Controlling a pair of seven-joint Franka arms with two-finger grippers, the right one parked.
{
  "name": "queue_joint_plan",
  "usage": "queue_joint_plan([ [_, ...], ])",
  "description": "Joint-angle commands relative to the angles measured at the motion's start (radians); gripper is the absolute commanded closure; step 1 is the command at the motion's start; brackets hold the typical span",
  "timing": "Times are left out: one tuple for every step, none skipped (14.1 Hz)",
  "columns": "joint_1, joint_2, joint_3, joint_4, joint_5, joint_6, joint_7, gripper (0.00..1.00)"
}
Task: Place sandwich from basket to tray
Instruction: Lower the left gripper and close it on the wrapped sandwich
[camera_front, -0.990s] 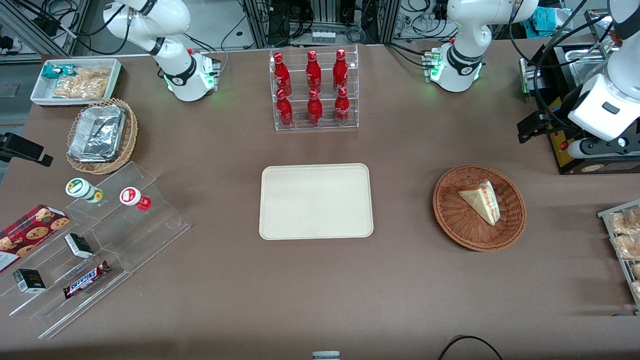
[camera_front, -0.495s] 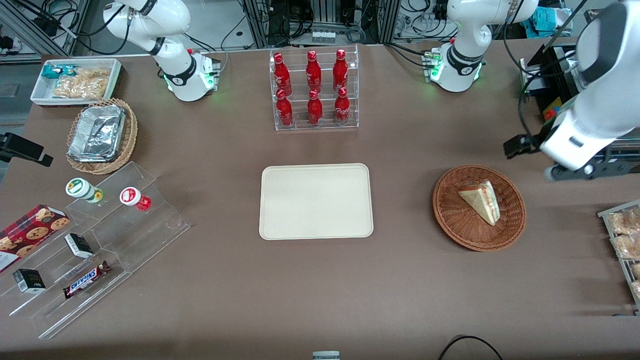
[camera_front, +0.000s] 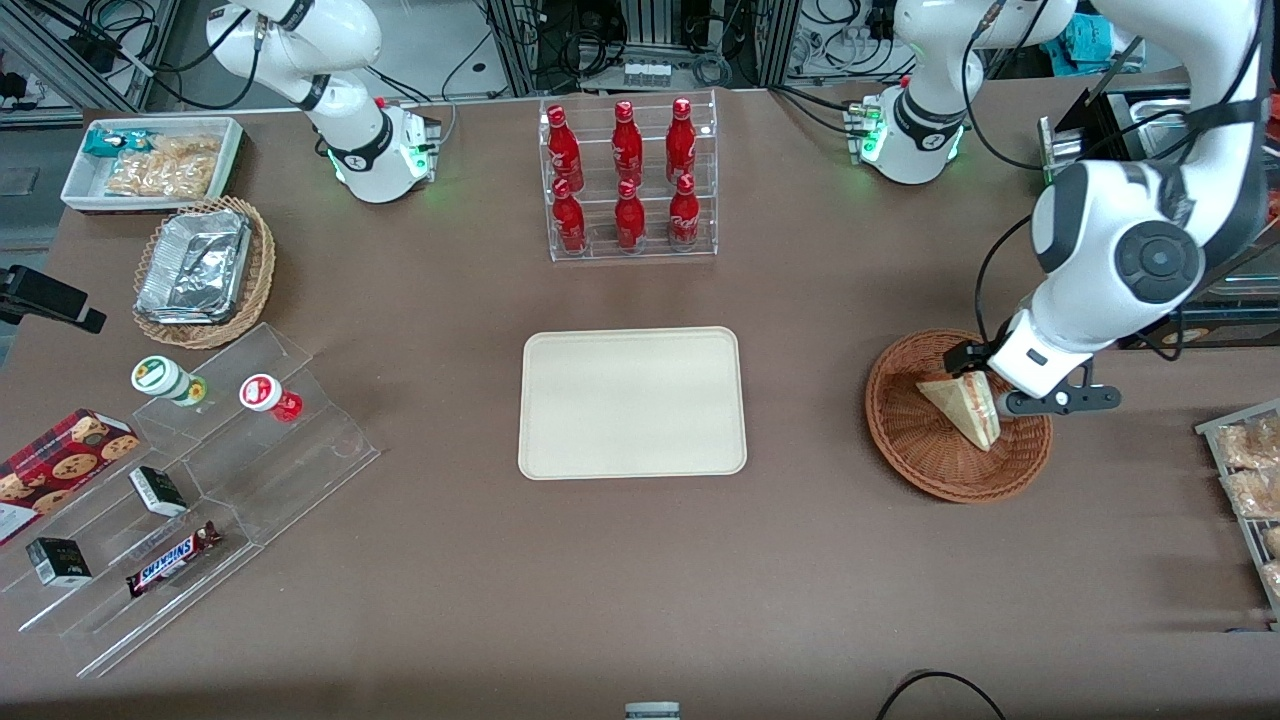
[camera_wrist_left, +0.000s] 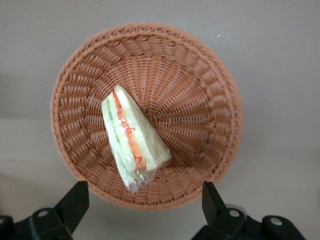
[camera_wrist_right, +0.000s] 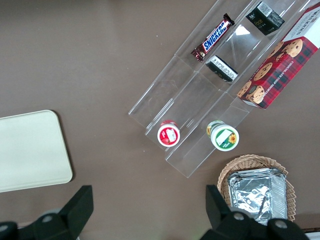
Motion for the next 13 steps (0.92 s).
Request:
queue_joint_plan([
  [0.045, -0.050, -0.004, -0.141, 0.003, 0.143, -0.031, 0.00],
  [0.045, -0.042, -0.004, -0.140, 0.001, 0.148, -0.099, 0.00],
  [0.045, -0.030, -0.004, -0.139, 0.001, 0.153, -0.179, 0.00],
  [0.045, -0.024, -0.004, -0.138, -0.002, 0.164, -0.257, 0.00],
  [0.046, -0.015, -0.004, -0.138, -0.009, 0.188, -0.349, 0.00],
  [0.046, -0.002, -0.004, -0.137, -0.009, 0.217, -0.491, 0.00],
  [0.046, 0.012, -0.004, -0.137, -0.008, 0.243, -0.599, 0.00],
  [0.045, 0.021, -0.004, -0.137, -0.008, 0.259, -0.656, 0.00],
  [0.046, 0.031, -0.004, -0.138, -0.008, 0.260, -0.678, 0.00],
  [0.048, 0.042, -0.004, -0.137, -0.009, 0.260, -0.687, 0.00],
  [0.053, 0.054, -0.004, -0.137, -0.011, 0.260, -0.701, 0.00],
  [0.059, 0.068, -0.004, -0.138, -0.017, 0.262, -0.710, 0.00],
  [0.059, 0.081, -0.006, -0.137, -0.019, 0.262, -0.715, 0.00],
])
